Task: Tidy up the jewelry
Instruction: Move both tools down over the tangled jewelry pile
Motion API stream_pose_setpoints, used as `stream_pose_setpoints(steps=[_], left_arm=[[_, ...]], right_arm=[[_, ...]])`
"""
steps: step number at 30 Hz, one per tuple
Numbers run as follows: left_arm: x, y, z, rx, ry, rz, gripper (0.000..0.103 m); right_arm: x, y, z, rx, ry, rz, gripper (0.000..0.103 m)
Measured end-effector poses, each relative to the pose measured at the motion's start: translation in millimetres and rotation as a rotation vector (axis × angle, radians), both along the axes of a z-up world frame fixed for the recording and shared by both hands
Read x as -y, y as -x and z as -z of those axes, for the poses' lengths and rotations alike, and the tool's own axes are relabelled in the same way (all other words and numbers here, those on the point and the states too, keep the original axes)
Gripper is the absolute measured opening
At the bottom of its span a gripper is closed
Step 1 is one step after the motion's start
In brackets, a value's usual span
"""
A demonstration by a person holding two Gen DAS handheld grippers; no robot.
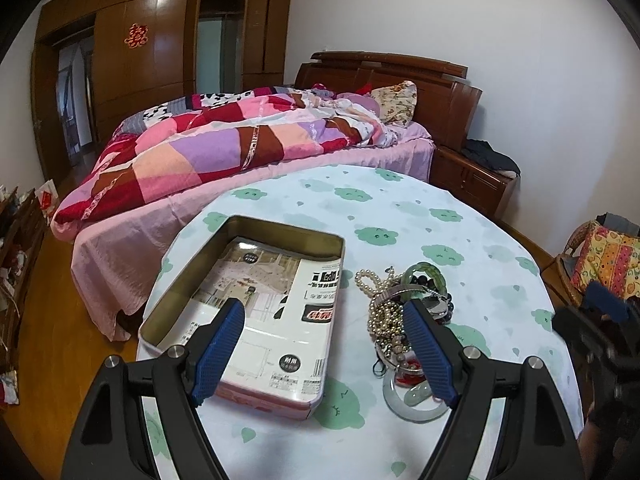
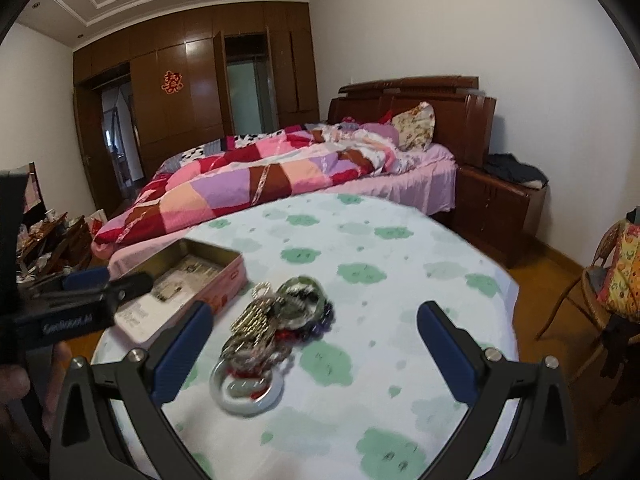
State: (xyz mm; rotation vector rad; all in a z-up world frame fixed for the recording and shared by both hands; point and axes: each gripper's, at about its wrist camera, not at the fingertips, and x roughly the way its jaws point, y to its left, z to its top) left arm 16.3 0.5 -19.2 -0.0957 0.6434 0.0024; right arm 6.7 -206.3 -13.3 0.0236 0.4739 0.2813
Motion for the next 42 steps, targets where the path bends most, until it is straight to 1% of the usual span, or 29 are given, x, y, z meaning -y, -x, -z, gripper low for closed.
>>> stream_pose_setpoints(steps=[3, 5, 9, 11, 13, 15, 17, 18, 19, 23, 24, 26, 27, 28, 29, 30, 31, 33, 36, 38, 40, 42], left_arm=[[6.9, -6.7, 2.9, -0.008, -0.022, 0.016, 0.081], [14.0, -12.9, 6.5, -0.021, -0.031, 0.037, 0.081], [36.1, -30.7, 17.8, -0.041, -0.083, 0.095, 0.081], [46.3, -42.1, 24.9, -0.06, -0.117, 0.118, 0.081], [55.9, -54.6, 33.3, -0.083, -0.129, 0.154, 0.081], [65.1, -65.0, 40.1, -0.105, -0.154, 0.167, 0.081], [71.2, -70.5, 44.9, -0.119, -0.163, 0.192, 0.074], [73.7, -74.6, 48.0, -0.128, -0.175, 0.194, 0.065], [76.0, -79.1, 51.1, -0.142, -0.183, 0.202, 0.06], [82.6, -94.6, 62.1, -0.168, -0.206, 0.219, 0.056], [83.0, -97.8, 64.4, -0.179, -0.196, 0.23, 0.055], [84.1, -101.3, 66.7, -0.192, -0.172, 0.261, 0.049], [84.3, -102.7, 67.2, -0.197, -0.163, 0.27, 0.041], [84.7, -103.2, 67.4, -0.202, -0.155, 0.277, 0.027], [84.2, -102.4, 66.4, -0.203, -0.145, 0.283, 0.019], [84.2, -101.0, 64.7, -0.195, -0.145, 0.284, 0.006], [83.7, -99.4, 62.2, -0.187, -0.139, 0.288, 0.0], [79.5, -92.1, 52.7, -0.163, -0.085, 0.298, 0.0], [80.1, -81.6, 39.4, -0.104, -0.085, 0.3, 0.0], [78.2, -77.6, 33.5, -0.082, -0.083, 0.292, 0.0], [74.9, -75.1, 30.1, -0.073, -0.052, 0.292, 0.0], [73.9, -73.1, 28.7, -0.063, -0.061, 0.286, 0.0]], right_arm=[[0.9, -13.1, -1.0, 0.002, 0.005, -0.001, 0.103], [0.8, -23.4, 2.1, -0.017, 0.014, -0.001, 0.103], [1.6, -38.7, 9.8, -0.053, 0.017, 0.0, 0.103], [4.2, -44.1, 13.6, -0.068, 0.014, 0.005, 0.103], [7.8, -48.1, 17.0, -0.079, 0.011, 0.015, 0.103], [13.0, -51.1, 20.5, -0.091, -0.001, 0.026, 0.103], [17.6, -54.4, 23.6, -0.109, -0.016, 0.035, 0.103], [20.4, -55.3, 25.1, -0.118, -0.03, 0.038, 0.103], [22.8, -55.8, 26.4, -0.125, -0.043, 0.041, 0.103], [27.3, -56.6, 28.3, -0.138, -0.064, 0.046, 0.103], [27.6, -57.1, 28.5, -0.14, -0.066, 0.047, 0.103], [28.5, -56.9, 28.4, -0.14, -0.069, 0.048, 0.103], [28.3, -57.2, 28.6, -0.139, -0.066, 0.048, 0.103], [28.2, -57.4, 28.6, -0.138, -0.066, 0.049, 0.103], [28.9, -57.6, 28.5, -0.137, -0.067, 0.051, 0.103], [30.2, -57.3, 28.5, -0.136, -0.07, 0.055, 0.103], [31.3, -57.8, 28.7, -0.136, -0.072, 0.058, 0.103], [33.7, -58.6, 29.8, -0.135, -0.074, 0.066, 0.103], [36.0, -62.1, 32.6, -0.144, -0.07, 0.076, 0.103], [36.4, -63.5, 34.5, -0.148, -0.061, 0.076, 0.103], [36.9, -65.1, 36.4, -0.154, -0.051, 0.077, 0.103], [37.5, -68.5, 38.9, -0.167, -0.044, 0.073, 0.103]])
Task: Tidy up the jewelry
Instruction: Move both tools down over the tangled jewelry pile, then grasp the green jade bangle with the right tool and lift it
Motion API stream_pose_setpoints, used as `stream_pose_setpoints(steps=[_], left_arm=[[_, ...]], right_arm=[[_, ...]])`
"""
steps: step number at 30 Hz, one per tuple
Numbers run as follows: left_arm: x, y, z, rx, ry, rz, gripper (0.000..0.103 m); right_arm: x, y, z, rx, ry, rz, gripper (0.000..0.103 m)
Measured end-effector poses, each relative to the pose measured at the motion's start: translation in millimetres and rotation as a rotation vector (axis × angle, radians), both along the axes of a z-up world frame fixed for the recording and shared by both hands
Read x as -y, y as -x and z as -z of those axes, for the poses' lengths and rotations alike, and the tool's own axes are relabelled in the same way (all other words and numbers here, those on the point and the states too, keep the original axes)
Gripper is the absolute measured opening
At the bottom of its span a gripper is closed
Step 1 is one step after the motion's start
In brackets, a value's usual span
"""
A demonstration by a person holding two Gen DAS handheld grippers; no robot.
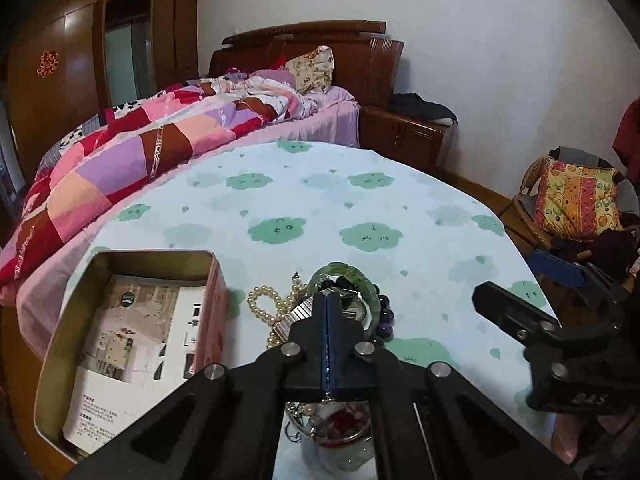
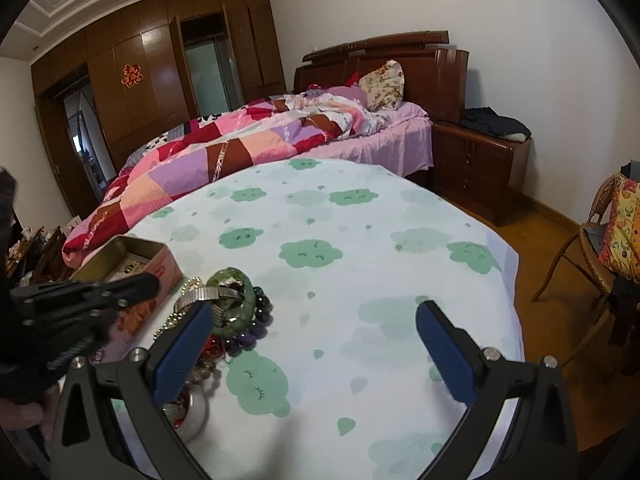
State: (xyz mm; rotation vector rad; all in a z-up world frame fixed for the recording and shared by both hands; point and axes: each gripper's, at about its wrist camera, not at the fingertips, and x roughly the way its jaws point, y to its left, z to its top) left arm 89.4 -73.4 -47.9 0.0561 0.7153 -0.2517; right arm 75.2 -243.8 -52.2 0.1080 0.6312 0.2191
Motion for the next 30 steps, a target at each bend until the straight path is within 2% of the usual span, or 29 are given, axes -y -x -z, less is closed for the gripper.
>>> stream_pose_setpoints(steps=[3, 6, 8, 9, 10, 11, 12, 13, 20, 22, 23, 25, 27, 30], left_arm=[[-1.4, -1.1, 3.7, 0.008, -0.032, -0.032, 0.0], [-6.3, -6.0, 9.3, -0.022, -0.025, -0.052, 0.001], [-8.7, -7.0, 11.6, -0.036, -0.023, -0.064, 0.011], [-10.2, -7.1, 12.0, -0.035, -0.025, -0.08, 0.035], [-11.8, -5.5, 11.4, -0.022, -0.027, -0.099, 0.068], [-14.1, -3.0, 9.9, 0.008, -0.03, -0.122, 0.08], [-16.2, -0.6, 8.0, 0.035, -0.03, -0.135, 0.086], [-17.3, -0.4, 7.1, 0.041, -0.022, -0.127, 0.086], [-31.6, -4.9, 10.0, 0.022, 0.001, -0.15, 0.086], [-33.4, -5.5, 12.9, 0.011, 0.005, -0.157, 0.086], [-34.9, -5.7, 14.1, 0.005, 0.009, -0.163, 0.086], [-38.3, -6.4, 16.0, -0.006, 0.025, -0.161, 0.086], [-37.4, -4.2, 16.9, 0.001, 0.014, -0.155, 0.086], [-30.8, -1.9, 19.3, 0.005, -0.012, -0.128, 0.086]], right_arm=[[-0.1, -3.9, 4.4, -0.02, 0.008, -0.005, 0.103], [-0.5, -10.4, 8.0, -0.048, 0.002, -0.029, 0.103], [-5.5, -17.1, 9.6, -0.055, 0.027, -0.053, 0.103], [-8.3, -20.5, 10.3, -0.059, 0.042, -0.062, 0.102], [-12.4, -25.4, 11.1, -0.066, 0.058, -0.077, 0.097], [-18.4, -32.2, 11.6, -0.078, 0.078, -0.1, 0.094], [-23.2, -36.1, 12.3, -0.087, 0.089, -0.118, 0.089], [-28.9, -42.7, 12.6, -0.096, 0.1, -0.138, 0.083], [-60.1, -74.0, 23.5, -0.18, 0.157, -0.23, 0.071], [-66.2, -77.4, 28.1, -0.198, 0.191, -0.247, 0.053], [-68.4, -78.8, 30.0, -0.203, 0.209, -0.254, 0.048], [-68.6, -82.6, 35.7, -0.232, 0.219, -0.26, 0.018], [-62.9, -80.6, 32.5, -0.228, 0.17, -0.255, 0.009], [-57.2, -68.9, 25.1, -0.198, 0.129, -0.248, 0.009]])
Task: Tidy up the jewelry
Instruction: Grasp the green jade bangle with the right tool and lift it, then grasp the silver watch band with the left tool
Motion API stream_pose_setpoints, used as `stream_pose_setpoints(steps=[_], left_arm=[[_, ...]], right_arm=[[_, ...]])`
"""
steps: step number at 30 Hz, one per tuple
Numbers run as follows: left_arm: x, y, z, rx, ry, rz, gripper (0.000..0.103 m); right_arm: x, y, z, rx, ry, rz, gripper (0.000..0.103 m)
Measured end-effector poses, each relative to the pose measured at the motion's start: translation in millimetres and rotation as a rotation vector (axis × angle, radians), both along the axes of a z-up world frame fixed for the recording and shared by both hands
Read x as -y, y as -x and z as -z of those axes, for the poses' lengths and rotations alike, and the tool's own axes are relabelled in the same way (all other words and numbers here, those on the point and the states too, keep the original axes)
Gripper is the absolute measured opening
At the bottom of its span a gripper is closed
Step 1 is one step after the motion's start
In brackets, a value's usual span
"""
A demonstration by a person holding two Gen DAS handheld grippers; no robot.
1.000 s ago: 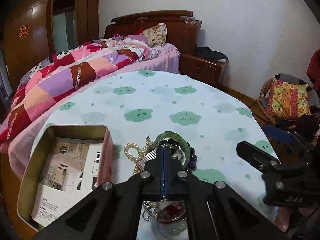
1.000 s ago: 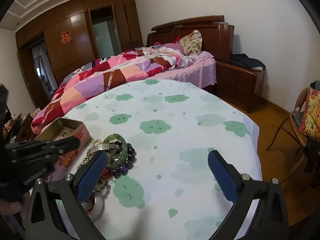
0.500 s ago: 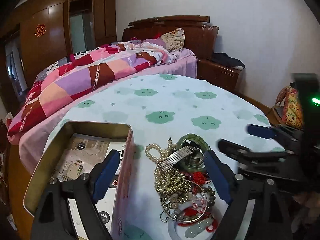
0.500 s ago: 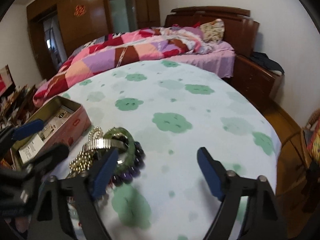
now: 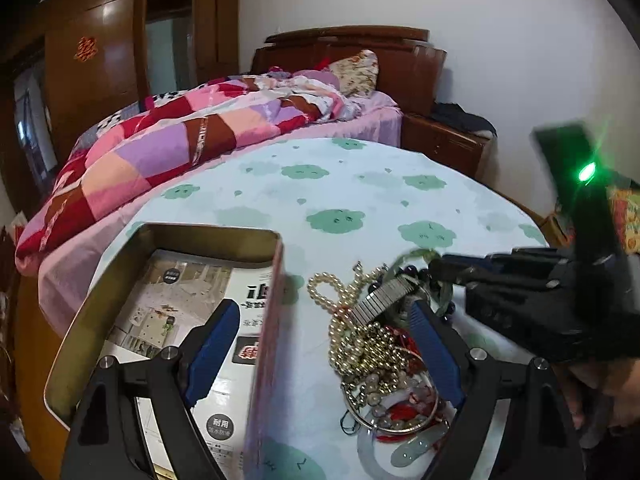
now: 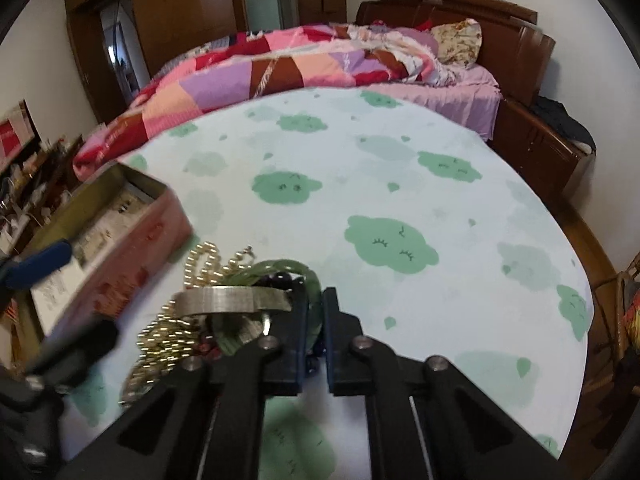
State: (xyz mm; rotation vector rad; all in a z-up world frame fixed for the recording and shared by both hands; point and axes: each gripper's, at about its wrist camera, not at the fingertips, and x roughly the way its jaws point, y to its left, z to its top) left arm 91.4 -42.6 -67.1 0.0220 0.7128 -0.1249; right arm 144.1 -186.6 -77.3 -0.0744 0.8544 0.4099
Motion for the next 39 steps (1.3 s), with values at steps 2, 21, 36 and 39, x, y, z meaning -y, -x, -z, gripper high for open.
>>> stream_pose_setpoints(steps=[2, 21, 36, 39], left_arm=[[5.3, 0.2, 3.6, -0.009, -0.005, 0.021, 0.086], [29.2, -3.7, 9.4, -0.036, -0.034, 0.116, 0.086], [73.5, -32.0, 30.1, -0.107, -0.117, 0.209, 0.086], [70.2, -35.3, 31.7, -0.122, -0.097, 0.201, 0.086]], right_arm=[[5.0, 9.5, -7.0, 0.015, -0.036, 0.0, 0.009], [29.4, 23.2, -40.9, 0.093, -0.18, 0.029, 0.009], [49.2, 30.6, -63.1, 0.162, -0.265, 0.073, 0.008], [58.2, 28.5, -56.7, 0.154, -0.27, 0.098, 0.008]])
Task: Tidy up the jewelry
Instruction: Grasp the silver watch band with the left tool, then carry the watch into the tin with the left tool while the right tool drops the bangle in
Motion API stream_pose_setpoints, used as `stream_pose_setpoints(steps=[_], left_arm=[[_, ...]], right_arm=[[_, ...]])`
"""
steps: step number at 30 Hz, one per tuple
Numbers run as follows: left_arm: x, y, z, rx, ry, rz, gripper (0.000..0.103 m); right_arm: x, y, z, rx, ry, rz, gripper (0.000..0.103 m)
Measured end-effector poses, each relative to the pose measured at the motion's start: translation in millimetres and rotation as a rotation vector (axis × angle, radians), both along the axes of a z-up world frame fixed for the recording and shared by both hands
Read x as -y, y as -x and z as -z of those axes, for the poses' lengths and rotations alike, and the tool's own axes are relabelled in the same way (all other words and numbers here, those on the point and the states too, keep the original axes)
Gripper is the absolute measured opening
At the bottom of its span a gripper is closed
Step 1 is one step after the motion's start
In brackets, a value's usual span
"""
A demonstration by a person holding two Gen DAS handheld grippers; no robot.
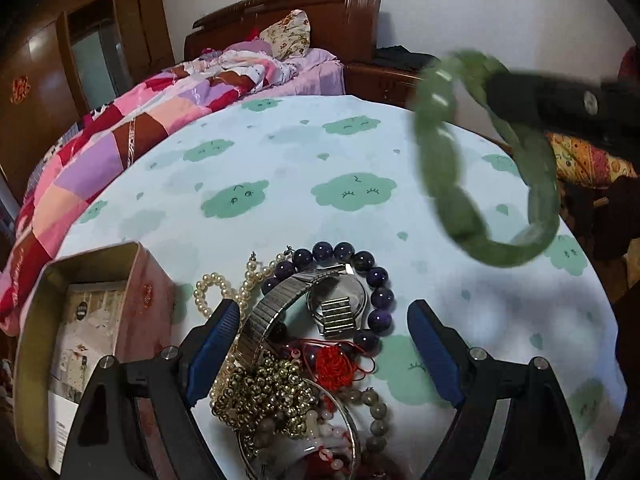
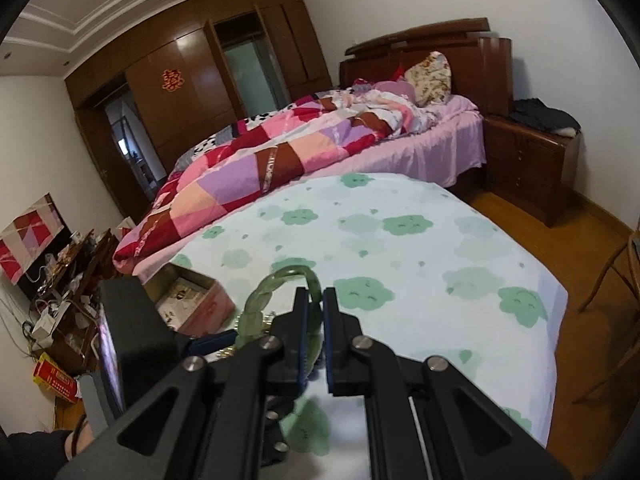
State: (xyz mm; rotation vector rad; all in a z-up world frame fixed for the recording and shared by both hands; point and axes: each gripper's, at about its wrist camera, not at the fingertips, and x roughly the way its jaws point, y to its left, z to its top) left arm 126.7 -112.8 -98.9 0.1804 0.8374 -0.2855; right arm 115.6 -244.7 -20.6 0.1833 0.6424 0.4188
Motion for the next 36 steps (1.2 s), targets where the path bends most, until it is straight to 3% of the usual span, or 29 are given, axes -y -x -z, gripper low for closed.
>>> stream_pose_setpoints(steps=[5, 9, 13, 14, 16, 18, 19, 27, 36], left_arm=[[-16.8, -4.1, -1.5, -0.019, 0.063, -0.041, 0.085], [-15.3, -9.6, 2.6, -0.043, 0.066, -0.032, 0.07], [-10.3, -10.8, 3.6, -0.049, 0.06, -0.015, 0.067], [-9.7, -10.5, 3.6, -0.047, 0.06, -0.012, 0.063], [-8.9, -9.9, 4.7, -0.053, 0.043, -0.006, 0.032], [-12.1, -8.8, 2.4, -0.054, 0.062, 0.002, 0.024], [-14.5, -8.0, -0.2, -0.054, 0.082, 0.001, 0.015], [-21.2, 2.3, -8.2, -0.044, 0.123, -0.007, 0.014], [-45.7, 22.2, -51.6, 0.047, 0.204, -0.038, 0.014]], right_arm=[[9.3, 1.0, 9.3, -0.014, -0.006, 0.023, 0.008], [8.4, 5.2, 11.9, -0.015, -0.005, 0.019, 0.008], [6.8, 6.7, 15.1, -0.017, 0.004, 0.019, 0.008], [7.4, 6.3, 15.8, -0.019, 0.004, 0.02, 0.008], [9.2, 5.8, 17.6, -0.023, 0.002, 0.026, 0.008], [10.2, 5.2, 19.1, -0.026, 0.0, 0.032, 0.008], [10.4, 5.7, 19.7, -0.028, 0.0, 0.033, 0.008], [10.7, 6.9, 22.5, -0.034, 0.0, 0.039, 0.008], [6.8, 8.5, 17.7, -0.018, 0.009, 0.019, 0.008]])
